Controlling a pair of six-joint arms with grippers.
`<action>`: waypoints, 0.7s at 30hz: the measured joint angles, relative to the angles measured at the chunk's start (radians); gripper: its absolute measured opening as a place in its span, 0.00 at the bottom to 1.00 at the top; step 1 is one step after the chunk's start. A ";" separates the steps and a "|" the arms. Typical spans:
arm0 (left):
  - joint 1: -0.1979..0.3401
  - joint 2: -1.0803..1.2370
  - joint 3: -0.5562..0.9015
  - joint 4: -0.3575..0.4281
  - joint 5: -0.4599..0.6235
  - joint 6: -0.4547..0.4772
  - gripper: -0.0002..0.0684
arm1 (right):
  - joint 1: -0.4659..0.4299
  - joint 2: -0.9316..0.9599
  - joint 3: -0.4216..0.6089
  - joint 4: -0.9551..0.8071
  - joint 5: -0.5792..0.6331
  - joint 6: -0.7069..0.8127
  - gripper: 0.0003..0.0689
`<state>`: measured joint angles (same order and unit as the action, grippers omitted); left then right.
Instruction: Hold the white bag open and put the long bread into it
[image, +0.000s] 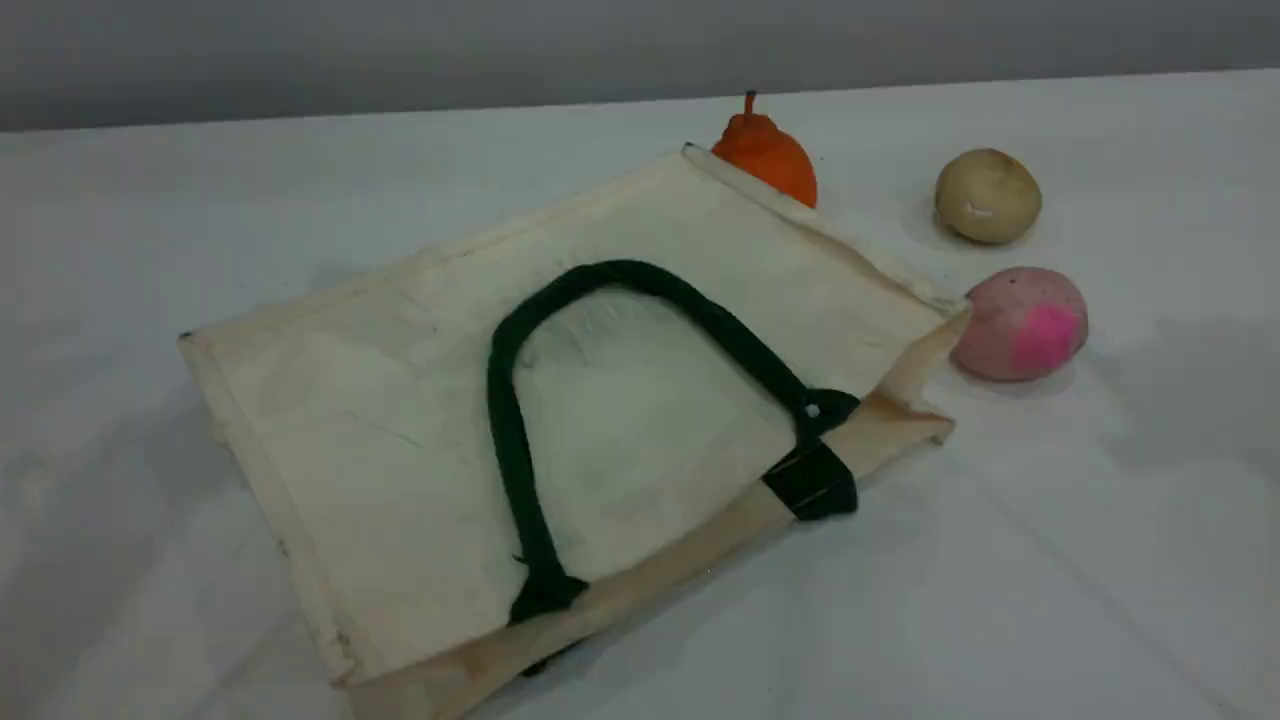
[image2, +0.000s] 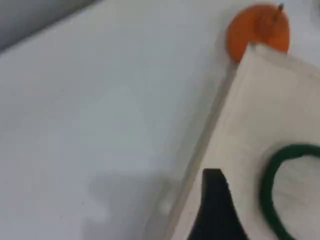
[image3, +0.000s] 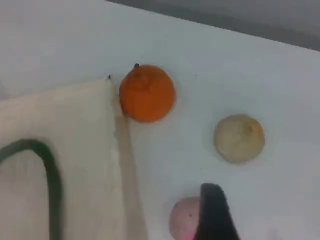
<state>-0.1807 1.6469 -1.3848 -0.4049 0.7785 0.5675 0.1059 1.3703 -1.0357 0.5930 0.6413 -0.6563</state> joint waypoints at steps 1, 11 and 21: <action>-0.001 -0.025 0.015 -0.002 -0.007 0.000 0.64 | 0.000 -0.006 0.000 0.001 -0.002 0.000 0.60; -0.003 -0.194 0.043 0.014 -0.020 -0.002 0.64 | -0.015 -0.086 -0.001 -0.022 0.013 0.032 0.60; -0.003 -0.457 0.262 0.019 -0.155 0.006 0.64 | -0.017 -0.250 0.006 -0.048 0.055 0.088 0.60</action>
<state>-0.1835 1.1895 -1.1228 -0.3860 0.6231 0.5731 0.0886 1.1201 -1.0297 0.5448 0.6963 -0.5682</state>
